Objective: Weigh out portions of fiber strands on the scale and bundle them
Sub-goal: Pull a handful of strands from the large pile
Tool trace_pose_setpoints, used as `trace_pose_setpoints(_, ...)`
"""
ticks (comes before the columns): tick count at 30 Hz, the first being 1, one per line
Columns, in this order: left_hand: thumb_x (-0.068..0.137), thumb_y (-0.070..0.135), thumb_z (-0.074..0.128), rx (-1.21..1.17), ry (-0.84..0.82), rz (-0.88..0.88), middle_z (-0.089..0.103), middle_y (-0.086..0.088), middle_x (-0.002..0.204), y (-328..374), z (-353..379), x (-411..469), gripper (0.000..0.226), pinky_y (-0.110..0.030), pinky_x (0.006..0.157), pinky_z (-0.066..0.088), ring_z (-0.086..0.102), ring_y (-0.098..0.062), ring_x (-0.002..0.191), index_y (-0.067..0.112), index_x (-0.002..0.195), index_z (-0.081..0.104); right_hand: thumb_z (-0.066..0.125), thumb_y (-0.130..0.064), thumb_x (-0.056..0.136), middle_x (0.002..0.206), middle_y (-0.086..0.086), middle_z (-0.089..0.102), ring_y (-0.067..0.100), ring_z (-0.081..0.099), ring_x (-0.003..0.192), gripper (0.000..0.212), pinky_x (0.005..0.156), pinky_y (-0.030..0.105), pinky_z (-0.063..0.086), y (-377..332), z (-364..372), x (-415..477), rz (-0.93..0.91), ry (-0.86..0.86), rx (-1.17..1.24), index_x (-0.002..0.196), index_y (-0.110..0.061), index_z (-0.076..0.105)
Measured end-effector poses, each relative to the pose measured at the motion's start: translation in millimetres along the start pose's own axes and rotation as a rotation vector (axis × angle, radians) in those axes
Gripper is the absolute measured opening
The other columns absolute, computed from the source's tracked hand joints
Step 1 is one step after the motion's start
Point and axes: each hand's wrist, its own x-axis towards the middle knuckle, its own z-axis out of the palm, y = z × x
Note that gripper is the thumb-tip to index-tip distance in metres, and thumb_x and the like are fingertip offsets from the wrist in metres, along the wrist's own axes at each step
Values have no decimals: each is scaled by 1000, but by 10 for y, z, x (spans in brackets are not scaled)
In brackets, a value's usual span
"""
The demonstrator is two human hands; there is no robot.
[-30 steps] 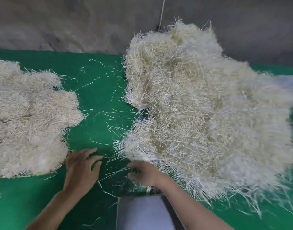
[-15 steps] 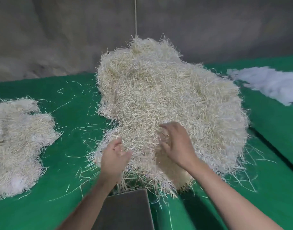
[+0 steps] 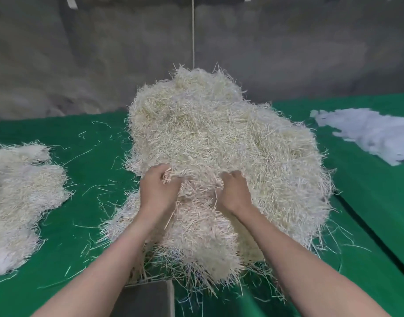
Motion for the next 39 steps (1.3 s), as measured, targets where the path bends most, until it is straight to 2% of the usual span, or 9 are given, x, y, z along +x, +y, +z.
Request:
trace_pose_setpoints(4, 87, 18, 64, -194, 9, -102, 46, -7, 142, 308, -40, 144, 52, -37, 107, 28, 42, -29, 131, 8, 135, 47, 59, -5, 82, 138, 6, 38, 13, 37, 124, 51, 111, 29, 30, -342, -533, 41, -204, 289, 377, 131, -15, 49)
trace_pose_setpoints(7, 88, 19, 63, -169, -49, -118, 42, -3, 145, 417, 40, 167, 50, -34, 109, 29, 40, -20, 131, 10, 134, 48, 57, -13, 88, 142, -2, 36, 5, 43, 117, 52, 96, 8, 32, -447, -769, 44, -207, 94, 517, 137, -23, 42)
trace_pose_setpoints(14, 76, 11, 63, -867, -409, -352, 49, -20, 133, 495, 114, 183, 87, -30, 85, 51, 53, -22, 116, 13, 149, 17, 63, -15, 83, 128, 2, 42, 10, 52, 95, 79, 76, 21, 43, -382, -776, 105, 1, -217, 949, 146, -27, 18)
trace_pose_setpoints(16, 69, 12, 68, -759, -540, -387, 61, -18, 113, 479, 200, 79, 83, -44, 94, 18, 55, -26, 105, 3, 142, 31, 62, -8, 80, 106, 5, 53, 8, 53, 76, 68, 62, 20, 44, -439, -710, 63, -46, -381, 1076, 140, -19, 33)
trace_pose_setpoints(19, 70, 11, 74, -487, -369, -364, 71, 0, 82, 398, 324, 70, 40, -36, 91, 50, 69, -14, 88, 12, 108, 62, 58, 0, 77, 97, 8, 56, 10, 60, 72, 49, 64, 22, 50, -415, -765, 68, -108, -565, 1171, 122, -18, 53)
trace_pose_setpoints(24, 42, 37, 85, -722, -124, -447, 56, -7, 132, 271, 192, 265, 110, -46, 110, 32, 51, -20, 120, 3, 137, 41, 59, -5, 83, 75, -4, 55, -3, 52, 64, 17, 59, 17, 45, -125, -831, 67, -137, 318, 769, 75, -18, 51)
trace_pose_setpoints(28, 51, 35, 79, -743, -141, -389, 60, 2, 124, 483, 171, 311, 65, -44, 110, 29, 52, -16, 114, 13, 110, 64, 44, -58, 80, 94, -9, 58, 2, 52, 85, 32, 73, 27, 47, -148, -235, -249, -476, 27, 96, 87, -28, 54)
trace_pose_setpoints(31, 58, 12, 77, -860, -76, -376, 61, -2, 118, 670, 143, 412, 71, -47, 111, 26, 51, -20, 117, 5, 125, 54, 33, -43, 92, 135, 2, 49, 22, 47, 122, 40, 100, 44, 44, 25, 67, -245, -454, -99, -186, 124, -26, 49)
trace_pose_setpoints(39, 52, 13, 79, -764, -110, -379, 53, -12, 129, 643, 91, 416, 90, -46, 108, 24, 44, -23, 123, 1, 133, 43, 48, -37, 91, 82, -14, 55, 11, 58, 78, 20, 71, 25, 52, 198, -263, -289, -385, -108, -154, 106, -27, 56)
